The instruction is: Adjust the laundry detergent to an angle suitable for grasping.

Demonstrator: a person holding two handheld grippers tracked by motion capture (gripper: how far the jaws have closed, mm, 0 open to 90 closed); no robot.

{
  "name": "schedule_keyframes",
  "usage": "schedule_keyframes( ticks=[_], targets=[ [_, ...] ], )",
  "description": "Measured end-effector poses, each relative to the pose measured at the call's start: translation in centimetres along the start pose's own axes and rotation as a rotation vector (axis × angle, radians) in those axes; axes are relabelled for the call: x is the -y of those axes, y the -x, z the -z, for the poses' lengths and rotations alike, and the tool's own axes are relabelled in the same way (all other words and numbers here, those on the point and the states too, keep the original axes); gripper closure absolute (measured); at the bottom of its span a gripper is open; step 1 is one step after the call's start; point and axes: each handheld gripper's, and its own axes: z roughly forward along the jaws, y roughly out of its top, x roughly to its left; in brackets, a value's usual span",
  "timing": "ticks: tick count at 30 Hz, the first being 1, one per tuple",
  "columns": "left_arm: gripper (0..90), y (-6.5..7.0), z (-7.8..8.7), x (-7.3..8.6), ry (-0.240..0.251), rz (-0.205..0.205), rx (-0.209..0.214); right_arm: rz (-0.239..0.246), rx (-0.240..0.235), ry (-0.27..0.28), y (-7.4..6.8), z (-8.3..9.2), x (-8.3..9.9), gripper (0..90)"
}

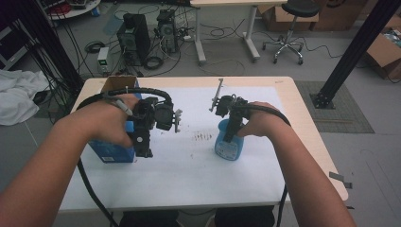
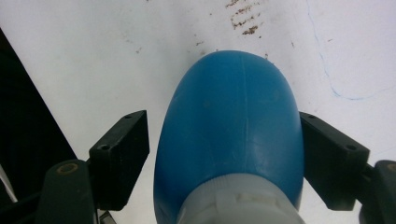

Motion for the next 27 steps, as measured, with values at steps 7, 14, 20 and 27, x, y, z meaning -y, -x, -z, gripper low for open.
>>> schedule_keyframes(
  ticks=[7,14,20,27],
  targets=[
    [0.1,-0.1,0.0,-0.1,0.001,-0.001,0.0,0.007,-0.013,0.009,0.0,0.3,0.1,19.6],
    [0.1,-0.2,0.0,-0.2,0.001,-0.001,-0.001,0.011,-0.019,0.003,0.0,0.6,0.0,18.5],
    [0.1,-0.2,-0.2,-0.1,-0.001,0.001,0.003,0.012,-0.016,0.011,0.1,0.7,0.0,17.5],
    [0.1,-0.3,-0.3,0.0,0.001,0.005,0.005,0.015,-0.018,0.01,0.0,1.2,0.1,15.4]
  ],
)
